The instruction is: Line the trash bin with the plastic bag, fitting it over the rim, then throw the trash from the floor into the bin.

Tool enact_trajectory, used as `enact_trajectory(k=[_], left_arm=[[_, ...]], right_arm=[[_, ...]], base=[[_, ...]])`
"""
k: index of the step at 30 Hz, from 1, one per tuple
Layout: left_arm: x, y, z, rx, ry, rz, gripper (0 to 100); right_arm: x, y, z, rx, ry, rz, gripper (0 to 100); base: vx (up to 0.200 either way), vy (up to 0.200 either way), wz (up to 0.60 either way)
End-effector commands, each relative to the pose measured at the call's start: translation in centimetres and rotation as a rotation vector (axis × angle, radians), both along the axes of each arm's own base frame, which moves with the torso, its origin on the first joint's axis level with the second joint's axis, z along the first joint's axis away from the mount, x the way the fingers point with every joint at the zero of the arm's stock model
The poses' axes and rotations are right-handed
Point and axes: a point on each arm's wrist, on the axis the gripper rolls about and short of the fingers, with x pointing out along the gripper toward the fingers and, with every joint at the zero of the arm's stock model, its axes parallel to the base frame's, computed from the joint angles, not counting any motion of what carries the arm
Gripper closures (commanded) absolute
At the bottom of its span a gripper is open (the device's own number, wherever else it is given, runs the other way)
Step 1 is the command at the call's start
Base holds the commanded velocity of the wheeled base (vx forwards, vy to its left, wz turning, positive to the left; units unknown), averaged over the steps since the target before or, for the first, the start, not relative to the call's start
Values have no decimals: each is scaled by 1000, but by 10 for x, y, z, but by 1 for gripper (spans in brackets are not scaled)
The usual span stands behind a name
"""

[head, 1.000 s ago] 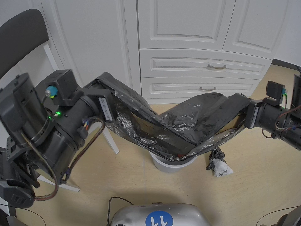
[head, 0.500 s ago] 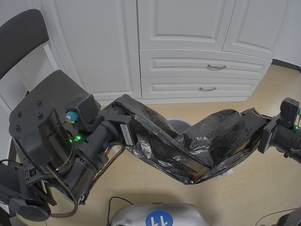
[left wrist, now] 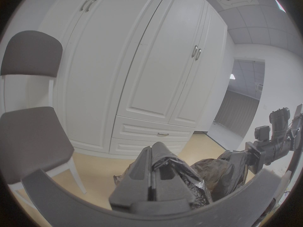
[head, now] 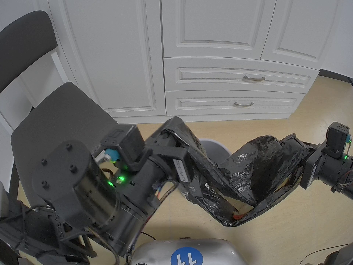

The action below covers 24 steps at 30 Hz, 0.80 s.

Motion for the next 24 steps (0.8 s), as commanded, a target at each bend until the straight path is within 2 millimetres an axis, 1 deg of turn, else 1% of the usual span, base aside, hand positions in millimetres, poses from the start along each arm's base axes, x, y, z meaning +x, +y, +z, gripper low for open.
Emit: enact_trajectory(k=[1, 2, 3, 5, 10, 12, 15, 16, 19, 21, 24], left_arm=[[1, -25, -29, 39, 24, -40, 100], [3, -30, -38, 46, 27, -43, 100], [3, -30, -38, 46, 27, -43, 100], [5, -34, -45, 58, 36, -43, 100], [4, -33, -43, 53, 31, -45, 100], [8, -30, -42, 50, 31, -31, 100], [16, -27, -45, 52, 39, -7, 100], [21, -24, -47, 46, 48, 10, 100], [31, -19, -51, 29, 65, -4, 100], [36, -13, -50, 24, 70, -13, 100], [45, -5, -50, 21, 72, -4, 100]], right_arm=[[3, 7, -6, -15, 20, 22, 100], [3, 10, -7, -15, 20, 31, 100], [3, 10, -7, -15, 20, 31, 100], [5, 15, -10, -14, 21, 45, 100], [18, 26, -16, 2, 18, 45, 100], [26, 34, -24, 5, 13, 48, 100], [31, 42, -31, 6, 10, 59, 100], [32, 45, -33, 9, 7, 69, 100], [37, 54, -38, 9, 26, 83, 100], [40, 58, -36, 52, 38, 84, 100], [47, 66, -23, 151, 51, 81, 100]], base=[[0, 0, 0], [0, 0, 0], [0, 0, 0], [0, 0, 0], [0, 0, 0], [0, 0, 0], [0, 0, 0], [0, 0, 0], [0, 0, 0], [0, 0, 0], [0, 0, 0]])
